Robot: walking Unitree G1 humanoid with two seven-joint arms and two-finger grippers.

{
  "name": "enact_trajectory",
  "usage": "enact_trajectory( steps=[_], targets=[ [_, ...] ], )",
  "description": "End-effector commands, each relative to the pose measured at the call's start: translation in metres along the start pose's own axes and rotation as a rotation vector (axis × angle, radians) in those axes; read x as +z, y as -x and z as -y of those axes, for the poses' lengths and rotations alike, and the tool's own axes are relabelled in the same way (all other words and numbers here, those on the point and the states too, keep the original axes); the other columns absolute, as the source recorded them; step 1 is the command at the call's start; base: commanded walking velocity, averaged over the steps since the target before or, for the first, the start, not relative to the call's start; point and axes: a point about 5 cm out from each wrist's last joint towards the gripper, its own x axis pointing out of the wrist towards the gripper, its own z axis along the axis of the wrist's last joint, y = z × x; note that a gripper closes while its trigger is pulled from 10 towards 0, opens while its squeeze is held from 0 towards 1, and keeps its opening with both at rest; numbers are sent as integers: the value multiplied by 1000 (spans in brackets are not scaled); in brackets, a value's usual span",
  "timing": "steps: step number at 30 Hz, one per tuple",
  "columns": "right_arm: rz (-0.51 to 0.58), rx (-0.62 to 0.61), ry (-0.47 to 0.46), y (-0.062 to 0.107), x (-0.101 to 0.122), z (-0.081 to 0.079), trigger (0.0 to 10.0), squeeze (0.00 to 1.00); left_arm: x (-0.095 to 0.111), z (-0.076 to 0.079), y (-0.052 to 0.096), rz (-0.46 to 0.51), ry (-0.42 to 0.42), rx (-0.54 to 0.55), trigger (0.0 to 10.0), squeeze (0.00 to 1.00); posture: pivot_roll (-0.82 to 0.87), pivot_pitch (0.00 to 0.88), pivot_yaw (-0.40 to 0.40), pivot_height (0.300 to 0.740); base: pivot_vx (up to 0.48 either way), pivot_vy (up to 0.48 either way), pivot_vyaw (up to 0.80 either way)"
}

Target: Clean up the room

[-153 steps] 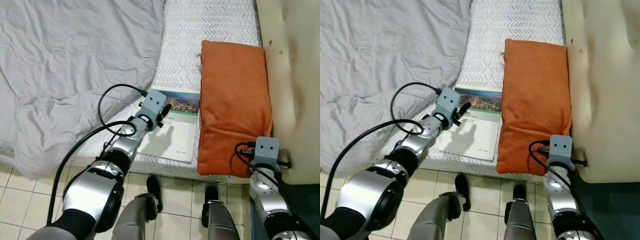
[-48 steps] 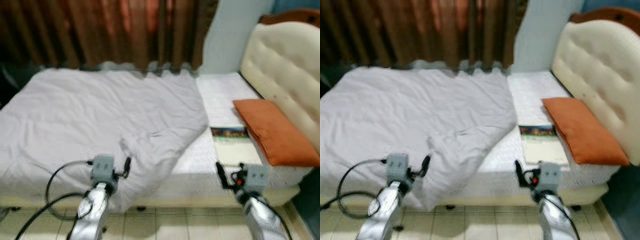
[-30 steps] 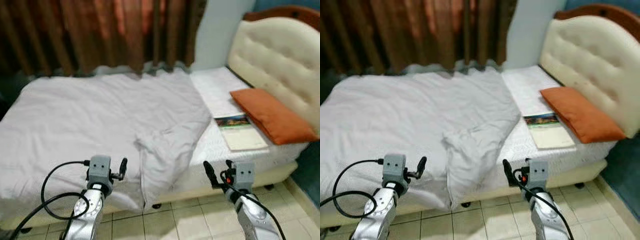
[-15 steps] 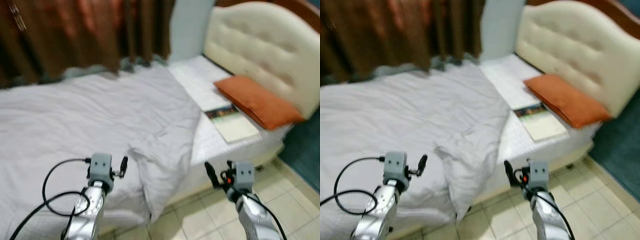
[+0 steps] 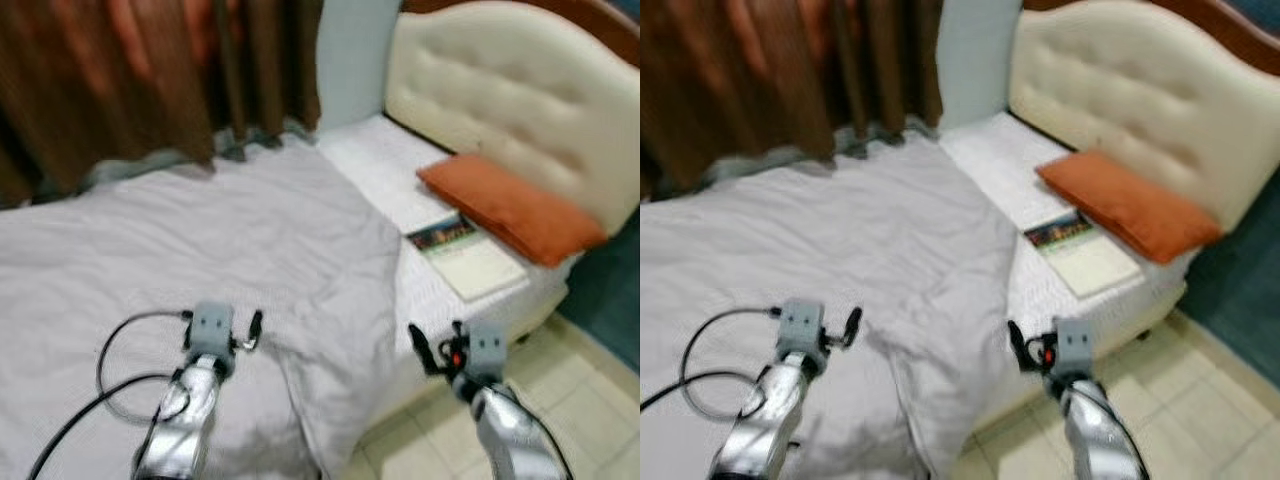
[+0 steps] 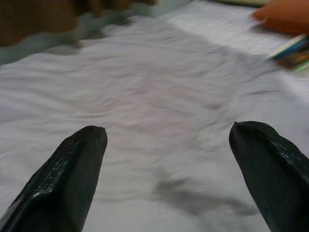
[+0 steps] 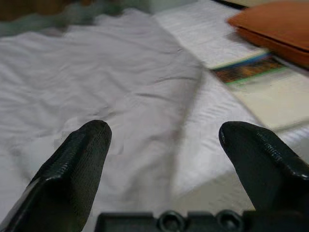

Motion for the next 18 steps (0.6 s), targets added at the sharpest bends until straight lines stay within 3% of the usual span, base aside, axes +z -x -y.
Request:
enact_trajectory(
  steps=[1,11,18],
  targets=[
    [24,14,1,-3,6,-4,10000,0,-2,-6,3,-10,-20,13,10000,0,-51,0,1,740,368,-304,0],
    [20,25,13,-4,7,-4,10000,0,-4,-4,2,-19,-22,18,10000,0,-59,14,-1,740,371,-300,0],
    [2,55,24,-1,5,-7,10000,0,-9,-4,3,-50,20,48,10000,0,-65,25,-2,740,386,-279,557]
  ],
)
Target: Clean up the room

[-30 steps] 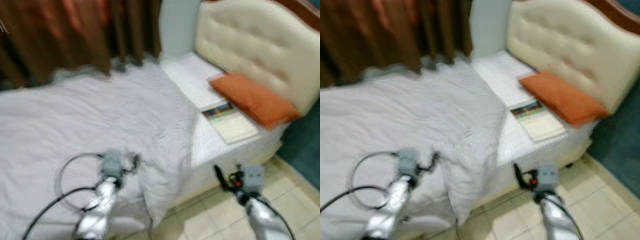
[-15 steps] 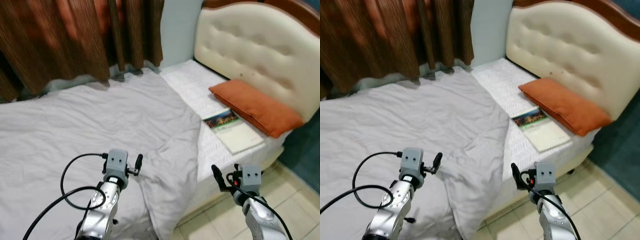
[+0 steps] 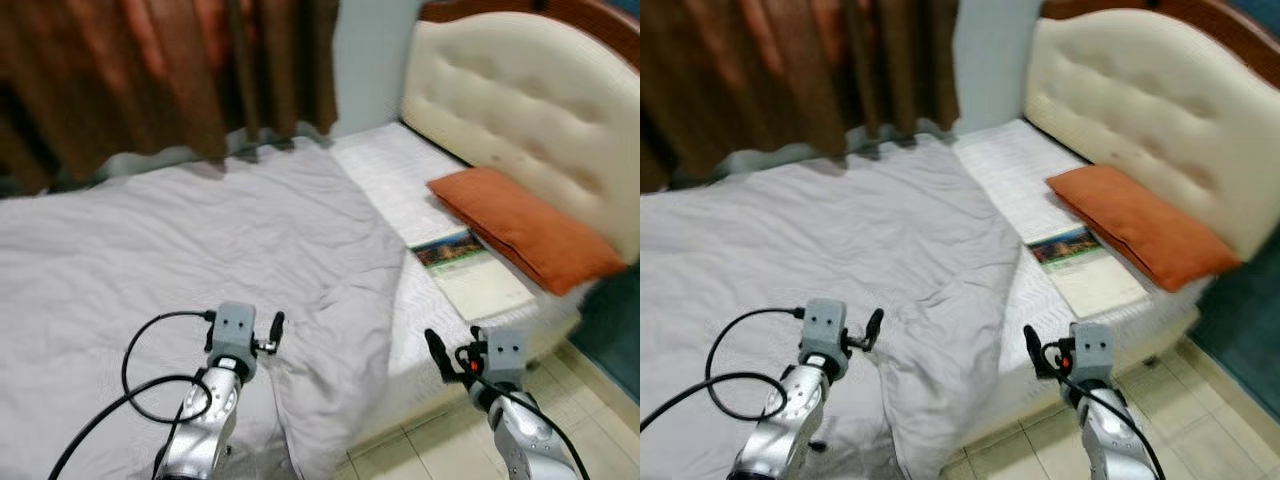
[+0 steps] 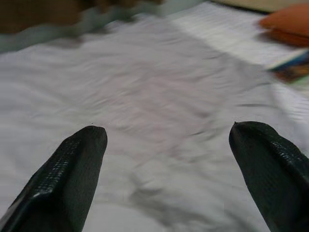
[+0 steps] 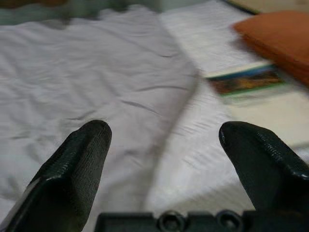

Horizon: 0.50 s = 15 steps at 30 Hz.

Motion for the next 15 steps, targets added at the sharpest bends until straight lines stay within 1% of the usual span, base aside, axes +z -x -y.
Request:
enact_trajectory(
  steps=[1,3,5,7,8,10,11,12,13,14,15],
  targets=[
    [-8,39,19,-1,1,-7,10000,0,-2,-6,0,-21,24,31,10000,0,-65,25,-2,740,405,-251,513],
    [-18,54,22,-1,-1,-10,10000,0,-2,-10,0,-23,20,59,10000,0,-67,30,-1,740,439,0,459],
    [-32,64,14,0,-3,-13,10000,0,-4,-14,-1,-44,17,98,10000,0,-67,36,-2,740,0,0,0],
    [-32,67,12,1,-3,-14,10000,0,-5,-14,-2,-48,13,97,10000,0,-68,39,-3,740,0,0,0],
    [-36,73,11,4,-5,-14,10000,0,-5,-14,-2,-56,3,100,10000,0,-70,62,-9,740,0,0,0],
    [-40,75,8,6,-6,-14,10000,0,-7,-14,-4,-69,7,98,10000,0,-70,62,-9,740,0,0,0],
    [-47,74,-2,10,-7,-15,10000,0,-10,-12,-7,-96,4,81,10000,0,-73,88,-13,740,0,0,0],
    [-55,77,-4,13,-9,-15,10000,0,-12,-11,-12,-113,24,51,10000,0,-83,116,-16,740,0,0,0],
    [-61,79,-4,15,-9,-15,10000,0,-13,-9,-14,-124,38,31,10000,0,-83,116,-16,740,0,0,0],
    [-65,86,1,21,-10,-14,10000,0,-13,-11,-20,-138,25,58,10000,0,-117,177,-23,740,0,0,0],
    [-72,89,6,27,-11,-13,10000,0,-13,-12,-26,-155,24,80,10000,0,-125,188,-27,740,0,0,0]
  ],
)
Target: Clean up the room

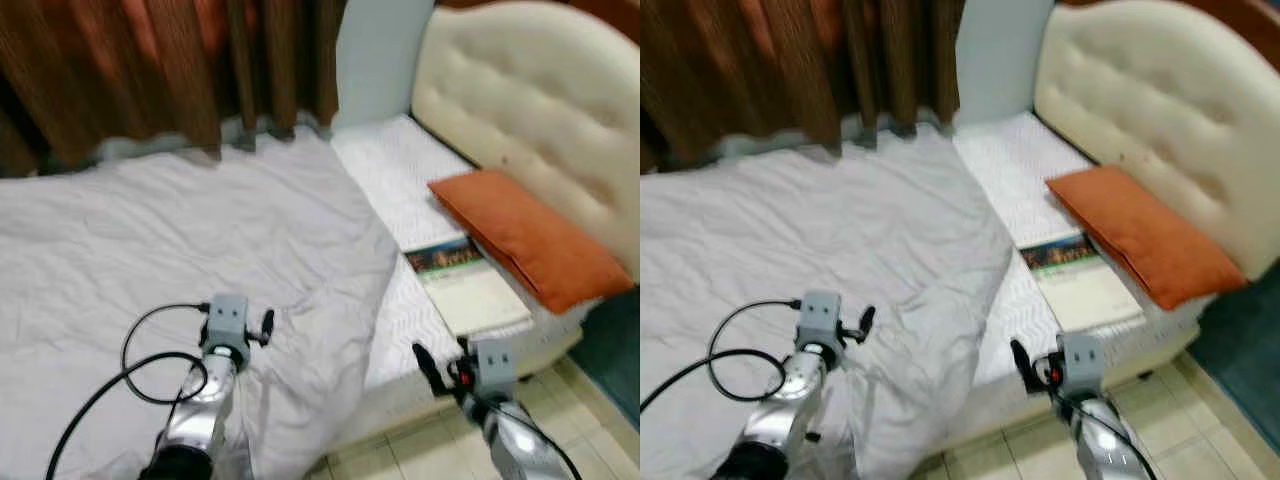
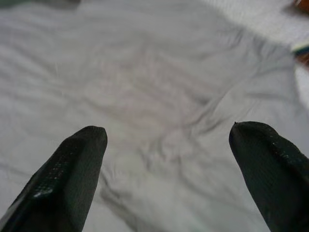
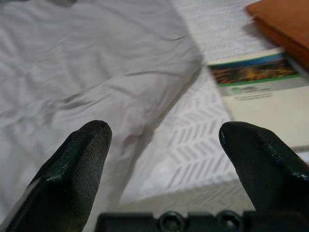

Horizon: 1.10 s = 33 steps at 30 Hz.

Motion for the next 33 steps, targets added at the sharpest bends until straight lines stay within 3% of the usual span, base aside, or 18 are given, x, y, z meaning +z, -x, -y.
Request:
enact_trajectory(
  steps=[1,3,4,6,9,10,11,13,15,19,24,25,28,29,30,31,33],
  targets=[
    [-28,25,-5,7,-5,-4,10000,0,-10,-8,-1,-54,10,49,10000,0,-125,188,-27,740,0,0,0],
    [-53,22,3,29,-7,-1,10000,0,-4,-9,-13,-87,42,78,10000,0,-190,265,-50,740,0,0,0],
    [-53,22,3,29,-7,-1,10000,0,-4,-9,-13,-87,42,78,10000,0,-190,265,-50,740,0,0,0],
    [-80,23,12,45,-10,0,10000,0,2,-10,-18,-100,35,96,10000,0,-213,290,-55,740,0,0,0],
    [-115,23,16,83,-8,-8,10000,0,17,-15,-25,-73,-7,121,10000,0,-313,394,-73,740,0,0,0],
    [-115,23,16,83,-8,-8,10000,0,17,-15,-25,-73,-7,121,10000,0,-313,394,-73,740,0,0,0],
    [-142,15,5,103,-8,-14,10000,0,28,-23,-30,-45,-65,168,10000,0,-354,452,-75,740,0,0,0],
    [-152,12,2,109,-8,-15,10000,0,32,-26,-31,-35,-86,188,10000,0,-354,452,-75,740,0,0,0],
    [-169,14,-13,129,-5,-23,10000,0,45,-38,-33,8,-125,245,10000,0,-396,533,-74,740,0,0,0],
    [-218,19,-52,166,0,-37,10000,0,60,-57,-33,56,-164,332,10000,0,-417,594,-83,740,0,0,0],
    [-297,16,-98,192,-2,-50,10000,0,38,-70,-27,-33,120,357,10000,0,-431,638,-85,740,0,0,0],
    [-297,16,-98,192,-2,-50,10000,0,38,-70,-27,-33,120,357,10000,0,-431,638,-85,740,0,0,0],
    [-312,8,-102,198,2,-52,10000,0,32,-73,-26,-51,276,333,10000,0,-455,629,-100,740,0,0,0],
    [-318,-1,-103,201,3,-51,10000,0,32,-73,-26,-50,360,324,3020,0,-464,631,-104,740,0,0,0],
    [-325,-6,-103,203,4,-50,10000,0,33,-73,-27,-45,423,311,3020,0,-469,632,-105,740,0,0,0],
    [-347,-14,-96,209,4,-49,10000,0,35,-69,-28,-41,470,293,0,0,-482,641,-113,740,0,0,0],
    [-354,-15,-95,212,4,-49,10000,0,35,-66,-29,-43,481,280,0,0,-482,643,-114,740,0,0,0]
  ],
)
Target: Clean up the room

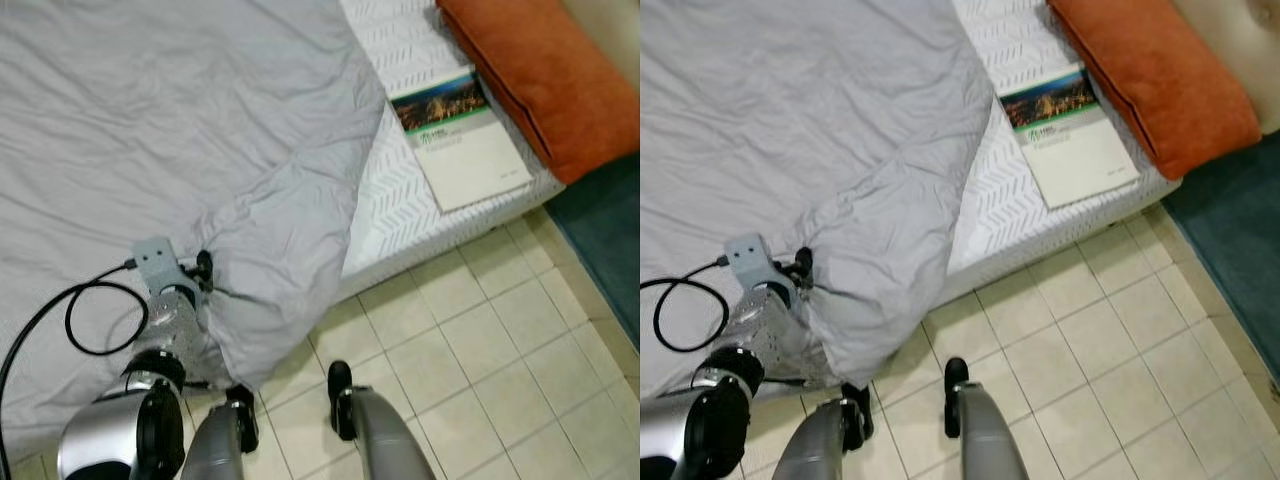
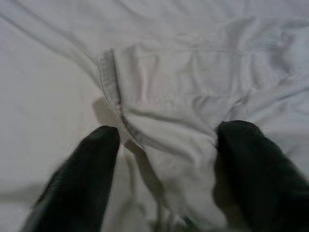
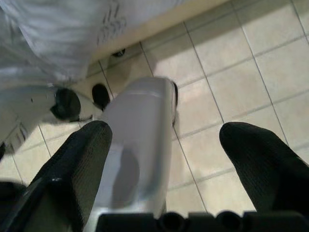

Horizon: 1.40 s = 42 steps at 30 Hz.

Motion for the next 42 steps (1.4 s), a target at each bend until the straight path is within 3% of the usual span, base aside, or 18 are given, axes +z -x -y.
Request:
enact_trajectory(
  steps=[1,6,15,17,19,20,26,30,31,32,33,34,37,38,42],
  targets=[
    [-56,-23,-11,10,-7,3,10000,0,-31,1,7,-122,41,-3,0,0,-485,645,-115,740,0,0,0],
    [-64,-23,-11,12,-7,2,10000,0,-32,11,7,-121,77,-67,0,0,-490,630,-110,740,0,0,0],
    [-60,-40,-3,8,-7,6,10000,0,-30,28,8,-107,53,-167,0,0,-478,623,-93,740,0,0,0],
    [-38,-46,-16,-3,-7,7,10000,0,-34,34,10,-107,-13,-244,0,0,-426,615,-69,740,0,0,0],
    [-35,-48,-19,-6,-7,8,10000,0,-34,35,10,-107,-27,-256,0,0,-426,615,-69,740,0,0,0],
    [-29,-46,-29,-16,-11,8,10000,0,-36,35,12,-102,-83,-290,0,0,-374,579,-34,740,0,0,0],
    [12,-34,-31,-35,-7,9,10000,0,-39,28,15,-84,-163,-354,0,0,-343,525,-7,740,0,0,0],
    [67,-46,-24,-62,1,16,10000,0,-50,24,21,-84,-306,-396,0,0,-307,439,25,740,0,0,0],
    [67,-46,-24,-62,1,16,10000,0,-50,24,21,-84,-306,-396,0,0,-307,439,25,740,0,0,0],
    [96,-49,-24,-81,5,21,10000,0,-52,27,22,-84,-360,-410,2039,0,-286,360,49,740,0,0,0],
    [106,-47,-23,-86,8,23,10000,0,-52,29,22,-79,-381,-417,2039,0,-286,360,49,740,0,0,0],
    [120,-46,-16,-91,12,24,10000,0,-49,31,21,-75,-389,-418,10000,0,-283,322,65,740,0,0,0],
    [146,-48,-3,-98,19,28,10000,0,-44,38,19,-59,-410,-436,10000,0,-283,288,72,740,0,0,0],
    [159,-54,2,-103,23,32,10000,0,-41,43,18,-44,-424,-446,10000,0,-287,236,81,740,0,0,0],
    [189,-112,-1,-107,28,48,10000,0,-32,59,17,-3,-453,-495,10000,0,-306,196,88,740,0,-163,0]
  ],
)
